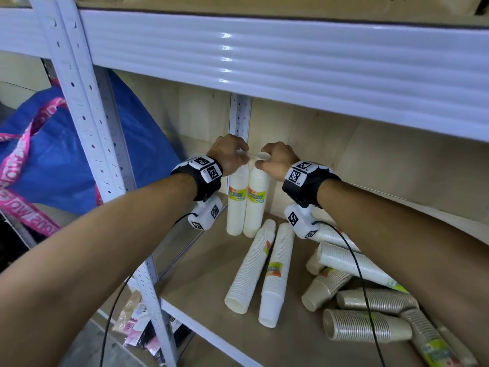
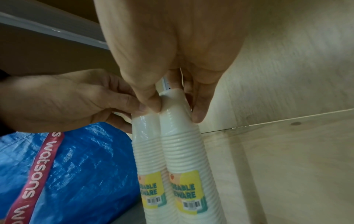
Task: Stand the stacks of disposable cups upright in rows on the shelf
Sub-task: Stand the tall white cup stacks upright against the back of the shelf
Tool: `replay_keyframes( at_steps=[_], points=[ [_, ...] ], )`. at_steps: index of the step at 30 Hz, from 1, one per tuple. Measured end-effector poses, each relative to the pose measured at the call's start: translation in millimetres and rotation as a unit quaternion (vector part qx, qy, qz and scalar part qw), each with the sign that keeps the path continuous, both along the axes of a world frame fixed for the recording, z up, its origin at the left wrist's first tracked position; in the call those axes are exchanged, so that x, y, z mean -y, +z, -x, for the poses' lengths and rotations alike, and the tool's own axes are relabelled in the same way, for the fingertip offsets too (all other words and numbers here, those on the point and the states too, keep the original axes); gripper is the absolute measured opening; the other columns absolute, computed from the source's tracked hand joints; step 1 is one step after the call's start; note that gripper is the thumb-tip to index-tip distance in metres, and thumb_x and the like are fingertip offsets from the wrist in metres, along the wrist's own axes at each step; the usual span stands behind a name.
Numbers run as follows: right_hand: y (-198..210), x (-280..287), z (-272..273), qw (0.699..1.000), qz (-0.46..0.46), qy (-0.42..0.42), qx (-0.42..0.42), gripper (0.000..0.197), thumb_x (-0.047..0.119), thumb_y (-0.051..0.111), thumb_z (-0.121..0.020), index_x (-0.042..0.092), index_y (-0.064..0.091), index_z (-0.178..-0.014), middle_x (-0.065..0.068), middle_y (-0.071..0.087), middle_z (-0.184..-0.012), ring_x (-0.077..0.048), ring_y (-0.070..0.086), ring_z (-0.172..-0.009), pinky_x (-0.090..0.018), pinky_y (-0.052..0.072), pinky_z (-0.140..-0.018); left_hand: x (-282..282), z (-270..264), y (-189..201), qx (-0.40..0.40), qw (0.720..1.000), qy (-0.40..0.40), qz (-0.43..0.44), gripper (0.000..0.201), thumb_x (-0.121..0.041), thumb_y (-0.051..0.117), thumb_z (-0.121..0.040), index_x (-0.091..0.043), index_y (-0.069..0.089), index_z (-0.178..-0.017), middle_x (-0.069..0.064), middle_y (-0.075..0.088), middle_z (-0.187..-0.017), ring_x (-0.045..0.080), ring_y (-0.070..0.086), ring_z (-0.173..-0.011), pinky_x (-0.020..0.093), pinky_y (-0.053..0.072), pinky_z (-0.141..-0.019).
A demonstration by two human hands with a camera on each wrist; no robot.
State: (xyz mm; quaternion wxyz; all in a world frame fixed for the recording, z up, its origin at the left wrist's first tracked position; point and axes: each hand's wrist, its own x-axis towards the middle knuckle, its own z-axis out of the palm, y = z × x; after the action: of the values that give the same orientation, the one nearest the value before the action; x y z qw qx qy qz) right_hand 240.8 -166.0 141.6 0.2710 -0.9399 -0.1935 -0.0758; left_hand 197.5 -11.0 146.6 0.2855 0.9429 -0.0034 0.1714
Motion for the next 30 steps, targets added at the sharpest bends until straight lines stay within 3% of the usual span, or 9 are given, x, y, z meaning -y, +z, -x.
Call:
replay_keyframes(
  at_steps=[4, 9, 11, 14, 19, 23, 27, 30],
  points=[
    [-1.1, 1.7, 1.7, 1.0, -0.001, 0.0, -0.003, 0.046, 0.028, 0.068, -0.081, 0.01, 0.062, -0.123, -0.007, 0.064, -0.121, -0.025, 0.061, -0.108, -0.023, 0.038, -0.073, 1.6, 2.0, 1.5, -0.008, 1.0, 0.003, 0.004, 0.029, -0.024, 0.067, -0.089, -0.015, 0.068, -0.117, 0.006, 0.063, -0.128, 0.023, 0.058, -0.117, 0.021, 0.041, -0.087],
    [-0.8, 12.2, 12.5, 1.0, 0.007, -0.003, -0.001, 0.069, 0.031, 0.069, -0.082, 0.011, 0.043, -0.143, -0.007, 0.054, -0.138, -0.024, 0.053, -0.124, -0.025, 0.041, -0.094, 3.4, 9.2, 6.6, -0.008, 1.0, 0.003, 0.008, 0.038, -0.028, 0.068, -0.089, -0.016, 0.064, -0.124, 0.006, 0.06, -0.131, 0.023, 0.056, -0.119, 0.025, 0.044, -0.095],
    [0.8, 19.8, 19.4, 1.0, 0.004, 0.001, 0.002, 0.069, 0.029, 0.069, -0.083, 0.012, 0.042, -0.144, -0.008, 0.052, -0.139, -0.024, 0.052, -0.124, -0.029, 0.043, -0.098, 4.6, 15.1, 10.0, 0.009, 1.0, 0.004, 0.009, 0.039, -0.029, 0.068, -0.089, -0.017, 0.062, -0.125, 0.006, 0.059, -0.128, 0.022, 0.057, -0.115, 0.022, 0.042, -0.089],
    [2.5, 35.0, 31.3, 1.0, 0.018, 0.013, 0.012, 0.064, 0.029, 0.07, -0.084, 0.013, 0.046, -0.141, -0.008, 0.053, -0.135, -0.024, 0.053, -0.121, -0.03, 0.043, -0.096, 7.5, 26.3, 13.4, 0.033, 0.999, 0.01, 0.002, 0.041, -0.03, 0.069, -0.087, -0.018, 0.062, -0.125, 0.006, 0.058, -0.126, 0.02, 0.058, -0.111, 0.02, 0.039, -0.082],
    [-4.4, 62.9, 56.8, 0.997, 0.067, 0.036, 0.014, 0.056, 0.027, 0.073, -0.08, 0.016, 0.054, -0.132, -0.006, 0.057, -0.125, -0.022, 0.056, -0.11, -0.029, 0.045, -0.09, 15.0, 53.9, 8.4, 0.026, 1.0, -0.002, -0.014, 0.045, -0.03, 0.071, -0.085, -0.016, 0.062, -0.127, 0.005, 0.062, -0.124, 0.022, 0.06, -0.109, 0.022, 0.043, -0.084],
    [-23.0, 83.3, 80.1, 0.99, 0.122, 0.068, -0.015, 0.057, 0.027, 0.074, -0.078, 0.022, 0.054, -0.131, -0.005, 0.058, -0.121, -0.02, 0.058, -0.104, -0.032, 0.049, -0.088, 21.1, 73.7, -13.7, -0.032, 0.999, -0.004, 0.004, 0.046, -0.032, 0.075, -0.082, -0.018, 0.061, -0.124, 0.004, 0.062, -0.118, 0.02, 0.06, -0.104, 0.033, 0.051, -0.091],
    [-51.2, 98.4, 105.7, 0.98, 0.167, 0.095, -0.057, 0.064, 0.027, 0.078, -0.075, 0.023, 0.052, -0.133, -0.005, 0.054, -0.124, -0.022, 0.055, -0.112, -0.033, 0.047, -0.092, 30.3, 91.2, -47.4, -0.082, 0.996, -0.021, 0.003, 0.046, -0.031, 0.078, -0.078, -0.019, 0.064, -0.121, 0.004, 0.064, -0.116, 0.022, 0.061, -0.107, 0.031, 0.049, -0.093],
    [-78.4, 104.9, 120.5, 0.971, 0.2, 0.112, -0.072, 0.072, 0.028, 0.079, -0.074, 0.025, 0.047, -0.139, -0.002, 0.049, -0.124, -0.02, 0.051, -0.116, -0.027, 0.041, -0.09, 36.0, 103.4, -73.9, -0.145, 0.989, -0.027, 0.013, 0.057, -0.038, 0.081, -0.075, -0.022, 0.06, -0.126, 0.001, 0.06, -0.113, 0.017, 0.059, -0.1, 0.027, 0.047, -0.086]
  ],
)
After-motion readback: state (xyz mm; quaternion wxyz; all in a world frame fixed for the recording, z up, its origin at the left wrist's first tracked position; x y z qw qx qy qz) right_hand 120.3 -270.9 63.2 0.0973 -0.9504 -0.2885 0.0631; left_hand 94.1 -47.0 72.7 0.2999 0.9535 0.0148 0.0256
